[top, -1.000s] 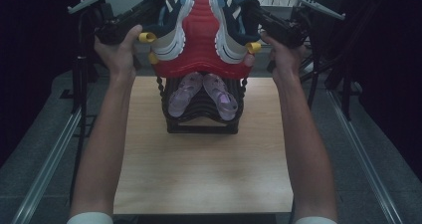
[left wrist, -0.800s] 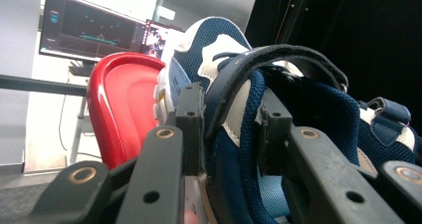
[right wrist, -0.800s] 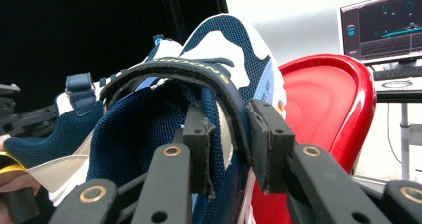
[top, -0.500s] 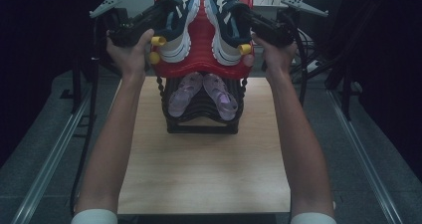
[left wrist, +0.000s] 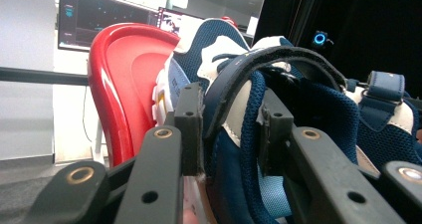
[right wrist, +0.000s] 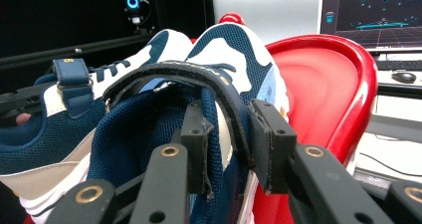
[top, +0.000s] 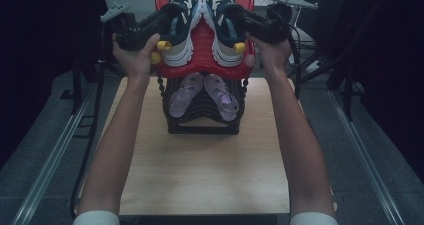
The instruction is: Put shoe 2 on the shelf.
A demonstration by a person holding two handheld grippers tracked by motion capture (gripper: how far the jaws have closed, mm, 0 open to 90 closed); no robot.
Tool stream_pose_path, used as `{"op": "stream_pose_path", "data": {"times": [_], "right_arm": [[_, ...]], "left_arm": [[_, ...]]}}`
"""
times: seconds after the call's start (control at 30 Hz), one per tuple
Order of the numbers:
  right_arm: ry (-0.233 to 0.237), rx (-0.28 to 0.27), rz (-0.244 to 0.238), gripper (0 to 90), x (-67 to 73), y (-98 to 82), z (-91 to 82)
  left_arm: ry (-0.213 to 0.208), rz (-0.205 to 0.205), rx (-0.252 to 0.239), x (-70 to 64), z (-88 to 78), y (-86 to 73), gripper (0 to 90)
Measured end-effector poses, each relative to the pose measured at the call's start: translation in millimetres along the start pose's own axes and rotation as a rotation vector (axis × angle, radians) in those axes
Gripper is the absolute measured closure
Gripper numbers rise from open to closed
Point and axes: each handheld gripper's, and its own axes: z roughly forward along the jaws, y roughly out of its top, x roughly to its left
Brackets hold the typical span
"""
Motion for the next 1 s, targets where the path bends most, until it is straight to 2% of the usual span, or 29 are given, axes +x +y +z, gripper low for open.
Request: {"op": "stream_pose_path", "data": {"times": [0.23, 0.43, 0.6, 0.77, 1.0], "right_arm": [[-0.002, 0.034, -0.024, 65.8, 5.6, 0.2, 7.0], [0.023, 0.029, -0.01, 60.8, 3.3, -1.2, 8.0], [0.067, -0.01, 0.037, 51.6, -1.1, -0.1, 3.7], [0.09, -0.031, 0.041, 50.2, -2.5, -0.2, -2.7], [0.126, -0.078, 0.074, 50.4, -5.3, -3.8, -11.7]], "left_arm": [[-0.007, 0.0, 0.001, -0.9, 3.2, -3.8, 63.9], [-0.035, -0.023, -0.007, 1.0, 2.8, -2.4, 51.8], [-0.053, -0.031, -0.008, 2.3, -1.0, 1.2, 45.1], [-0.069, -0.037, -0.002, 3.3, -5.2, 1.8, 43.0], [-0.088, -0.034, -0.001, 3.4, -14.9, 4.7, 42.1]]}}
